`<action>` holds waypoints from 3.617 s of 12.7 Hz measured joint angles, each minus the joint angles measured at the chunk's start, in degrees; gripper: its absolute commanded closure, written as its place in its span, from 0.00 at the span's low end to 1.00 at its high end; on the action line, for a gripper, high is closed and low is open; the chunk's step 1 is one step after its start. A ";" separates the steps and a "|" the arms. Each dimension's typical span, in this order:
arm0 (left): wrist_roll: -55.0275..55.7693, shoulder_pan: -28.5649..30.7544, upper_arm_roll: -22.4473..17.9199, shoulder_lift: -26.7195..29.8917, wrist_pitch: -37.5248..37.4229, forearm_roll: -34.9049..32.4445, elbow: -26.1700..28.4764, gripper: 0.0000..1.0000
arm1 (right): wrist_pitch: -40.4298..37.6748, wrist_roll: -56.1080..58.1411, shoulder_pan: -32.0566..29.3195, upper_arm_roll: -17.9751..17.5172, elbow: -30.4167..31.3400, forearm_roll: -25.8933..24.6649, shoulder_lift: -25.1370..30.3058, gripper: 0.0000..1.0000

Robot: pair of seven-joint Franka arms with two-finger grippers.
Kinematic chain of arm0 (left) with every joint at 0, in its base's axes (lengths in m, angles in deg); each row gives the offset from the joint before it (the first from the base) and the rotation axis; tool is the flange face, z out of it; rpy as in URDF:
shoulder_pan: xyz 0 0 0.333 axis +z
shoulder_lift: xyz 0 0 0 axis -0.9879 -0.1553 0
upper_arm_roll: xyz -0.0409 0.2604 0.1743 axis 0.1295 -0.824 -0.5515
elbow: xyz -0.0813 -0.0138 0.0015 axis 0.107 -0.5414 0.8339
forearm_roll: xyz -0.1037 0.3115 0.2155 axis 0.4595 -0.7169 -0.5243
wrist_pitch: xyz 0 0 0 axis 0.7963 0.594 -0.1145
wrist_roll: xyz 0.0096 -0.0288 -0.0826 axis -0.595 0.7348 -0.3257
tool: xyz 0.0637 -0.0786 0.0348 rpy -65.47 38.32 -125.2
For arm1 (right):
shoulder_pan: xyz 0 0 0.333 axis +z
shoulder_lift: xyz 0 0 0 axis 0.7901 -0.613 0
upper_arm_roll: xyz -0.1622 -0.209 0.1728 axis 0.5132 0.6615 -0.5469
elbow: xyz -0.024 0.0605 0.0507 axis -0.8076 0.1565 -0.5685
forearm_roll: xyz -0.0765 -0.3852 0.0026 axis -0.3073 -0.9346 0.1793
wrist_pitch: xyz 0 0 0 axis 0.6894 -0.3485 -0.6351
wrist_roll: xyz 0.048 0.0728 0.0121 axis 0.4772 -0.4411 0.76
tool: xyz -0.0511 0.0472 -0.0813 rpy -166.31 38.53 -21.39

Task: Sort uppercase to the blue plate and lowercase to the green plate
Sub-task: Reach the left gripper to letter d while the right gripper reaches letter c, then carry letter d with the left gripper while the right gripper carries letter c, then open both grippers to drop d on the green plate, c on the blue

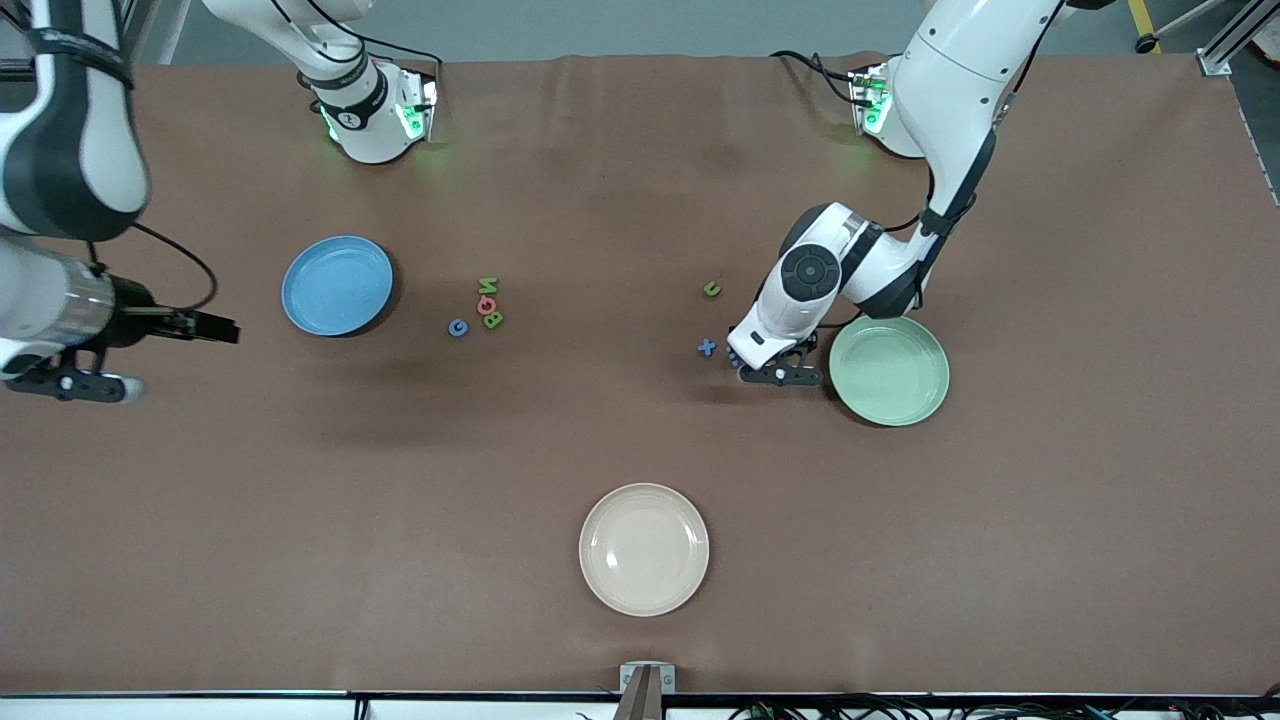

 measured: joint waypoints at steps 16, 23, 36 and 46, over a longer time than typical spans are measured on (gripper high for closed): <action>-1.15 3.12 -0.01 6.23 -6.89 -1.02 -0.52 0.88 | 55.88 -24.50 20.84 -0.28 40.68 3.77 -2.91 0.07; -12.27 12.70 -0.11 16.55 -9.10 -1.27 9.12 0.88 | 62.35 -28.53 24.47 -0.15 42.74 3.78 -7.31 0.22; -14.38 17.14 -0.04 15.94 3.83 -6.71 21.06 0.51 | 61.88 -31.77 26.50 -0.06 43.61 3.78 -7.38 0.46; -9.01 17.06 2.84 16.15 1.51 -5.57 13.31 0.00 | 51.22 -20.35 18.82 1.13 42.67 3.80 -3.03 0.98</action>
